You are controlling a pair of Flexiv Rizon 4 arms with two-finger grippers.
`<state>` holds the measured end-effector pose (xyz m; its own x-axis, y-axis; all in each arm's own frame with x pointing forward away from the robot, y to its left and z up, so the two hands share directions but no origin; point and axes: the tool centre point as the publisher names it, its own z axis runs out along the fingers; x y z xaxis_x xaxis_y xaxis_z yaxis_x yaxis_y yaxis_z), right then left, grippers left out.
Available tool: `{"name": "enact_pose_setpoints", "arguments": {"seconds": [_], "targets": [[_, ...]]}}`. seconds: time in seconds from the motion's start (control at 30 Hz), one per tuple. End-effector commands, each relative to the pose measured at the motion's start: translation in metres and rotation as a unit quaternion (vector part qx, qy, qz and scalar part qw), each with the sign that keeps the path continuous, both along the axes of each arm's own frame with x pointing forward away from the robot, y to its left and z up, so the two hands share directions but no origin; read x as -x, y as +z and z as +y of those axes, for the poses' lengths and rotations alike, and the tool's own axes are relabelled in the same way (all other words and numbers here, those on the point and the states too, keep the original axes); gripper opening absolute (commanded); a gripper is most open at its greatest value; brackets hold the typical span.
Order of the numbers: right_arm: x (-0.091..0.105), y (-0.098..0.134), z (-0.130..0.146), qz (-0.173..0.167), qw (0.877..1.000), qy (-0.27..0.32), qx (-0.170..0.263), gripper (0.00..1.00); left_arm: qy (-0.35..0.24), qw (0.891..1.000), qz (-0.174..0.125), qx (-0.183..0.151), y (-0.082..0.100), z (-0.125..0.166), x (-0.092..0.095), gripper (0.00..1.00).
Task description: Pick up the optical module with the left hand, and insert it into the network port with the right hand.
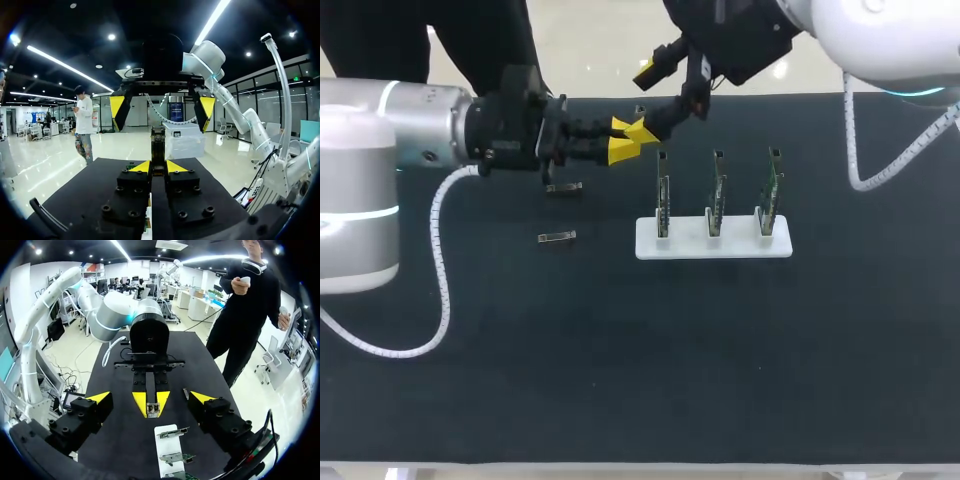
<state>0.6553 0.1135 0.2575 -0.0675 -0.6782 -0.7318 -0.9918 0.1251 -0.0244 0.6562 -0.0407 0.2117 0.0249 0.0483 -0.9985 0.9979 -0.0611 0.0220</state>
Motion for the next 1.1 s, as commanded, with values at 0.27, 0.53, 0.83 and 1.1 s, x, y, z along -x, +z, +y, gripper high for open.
{"name": "enact_pose_setpoints", "arguments": {"seconds": [0.27,0.53,0.83,1.1], "targets": [[0.0025,-0.0091,0.0022,-0.006,1.0,-0.007,0.008,1.0,0.002,1.0,-0.001,0.001,-0.0008,-0.0002,0.0006,0.0],[0.0033,-0.0062,-0.0021,-0.008,1.0,-0.01,0.016,0.96,0.002,1.0,-0.001,0.001,-0.0008,-0.0002,0.0006,0.0],[0.0009,-0.0025,0.0002,-0.011,1.0,-0.007,0.019,0.48,0.002,1.0,-0.001,0.001,-0.0008,-0.0002,0.0006,0.0],[0.0026,-0.0041,0.0041,-0.014,1.0,-0.009,0.018,0.48,0.002,1.0,-0.001,0.001,-0.0008,-0.0002,0.0006,0.0]]}}
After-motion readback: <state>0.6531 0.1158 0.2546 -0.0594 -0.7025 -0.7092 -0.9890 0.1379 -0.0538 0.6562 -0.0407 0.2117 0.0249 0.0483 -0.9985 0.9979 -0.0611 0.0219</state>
